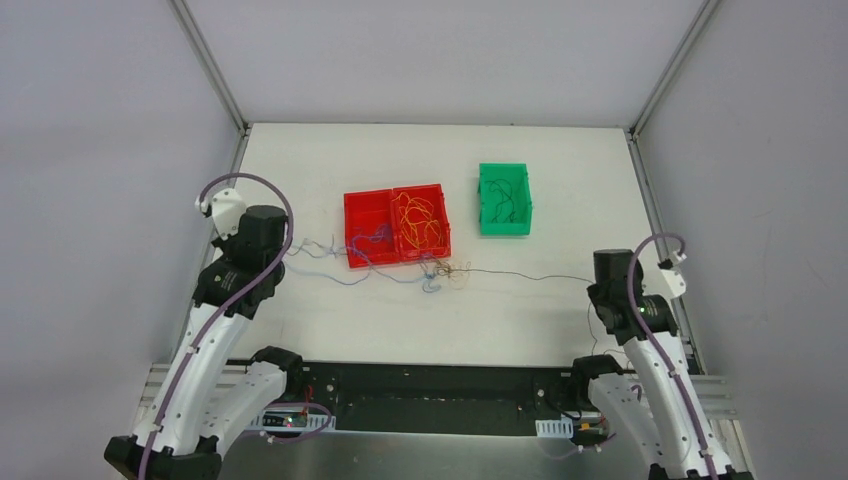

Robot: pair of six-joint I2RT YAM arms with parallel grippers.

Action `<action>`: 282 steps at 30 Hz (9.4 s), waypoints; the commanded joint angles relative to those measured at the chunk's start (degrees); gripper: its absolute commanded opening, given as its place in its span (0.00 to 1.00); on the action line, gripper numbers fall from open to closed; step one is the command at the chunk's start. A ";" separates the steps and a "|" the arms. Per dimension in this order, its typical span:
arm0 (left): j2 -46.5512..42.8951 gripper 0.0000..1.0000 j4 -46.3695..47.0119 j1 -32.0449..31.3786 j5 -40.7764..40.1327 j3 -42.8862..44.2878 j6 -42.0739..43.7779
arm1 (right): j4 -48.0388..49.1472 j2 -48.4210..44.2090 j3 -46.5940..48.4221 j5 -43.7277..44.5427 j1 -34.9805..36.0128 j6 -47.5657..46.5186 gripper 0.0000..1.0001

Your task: Untangle the cables

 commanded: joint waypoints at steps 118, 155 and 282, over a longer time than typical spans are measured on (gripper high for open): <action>11.60 0.73 39.28 -21.84 66.96 -1.73 15.09 | 43.48 23.58 42.15 -29.92 37.69 -9.75 0.00; -13.61 0.96 7.32 -21.03 10.94 -4.78 18.11 | 61.14 63.37 53.41 -27.37 36.66 -8.76 0.00; 18.79 0.00 1.67 -21.12 42.58 9.05 21.87 | 40.06 31.49 11.33 -23.76 39.99 -22.34 0.76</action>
